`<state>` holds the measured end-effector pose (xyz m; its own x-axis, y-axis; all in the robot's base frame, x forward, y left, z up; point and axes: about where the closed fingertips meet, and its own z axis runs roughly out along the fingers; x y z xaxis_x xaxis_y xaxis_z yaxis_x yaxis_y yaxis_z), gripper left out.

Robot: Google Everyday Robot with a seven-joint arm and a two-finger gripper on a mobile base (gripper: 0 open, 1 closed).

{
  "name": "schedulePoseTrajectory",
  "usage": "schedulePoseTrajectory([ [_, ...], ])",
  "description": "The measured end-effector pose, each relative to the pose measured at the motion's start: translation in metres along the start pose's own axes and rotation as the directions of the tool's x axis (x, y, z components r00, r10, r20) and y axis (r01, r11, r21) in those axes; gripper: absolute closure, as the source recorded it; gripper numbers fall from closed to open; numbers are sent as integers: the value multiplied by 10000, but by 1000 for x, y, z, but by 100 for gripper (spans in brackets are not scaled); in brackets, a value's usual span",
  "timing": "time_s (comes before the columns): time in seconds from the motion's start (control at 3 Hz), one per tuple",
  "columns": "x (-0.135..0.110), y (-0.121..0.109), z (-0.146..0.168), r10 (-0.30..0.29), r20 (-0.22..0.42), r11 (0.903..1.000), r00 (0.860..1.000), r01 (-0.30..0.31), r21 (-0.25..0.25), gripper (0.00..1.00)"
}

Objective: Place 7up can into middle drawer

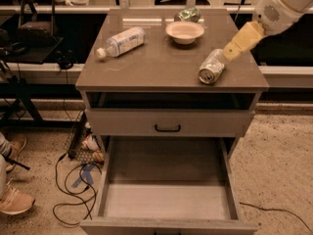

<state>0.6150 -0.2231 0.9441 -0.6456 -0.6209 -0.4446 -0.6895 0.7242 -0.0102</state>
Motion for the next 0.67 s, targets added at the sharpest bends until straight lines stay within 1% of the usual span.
schedulePoseTrajectory([
  [0.33,-30,-23,29,1640,-124,9859,9864,-1635,354,0],
  [0.67,-33,-26,32,2521,-81,9670,9677,-2516,391,0],
])
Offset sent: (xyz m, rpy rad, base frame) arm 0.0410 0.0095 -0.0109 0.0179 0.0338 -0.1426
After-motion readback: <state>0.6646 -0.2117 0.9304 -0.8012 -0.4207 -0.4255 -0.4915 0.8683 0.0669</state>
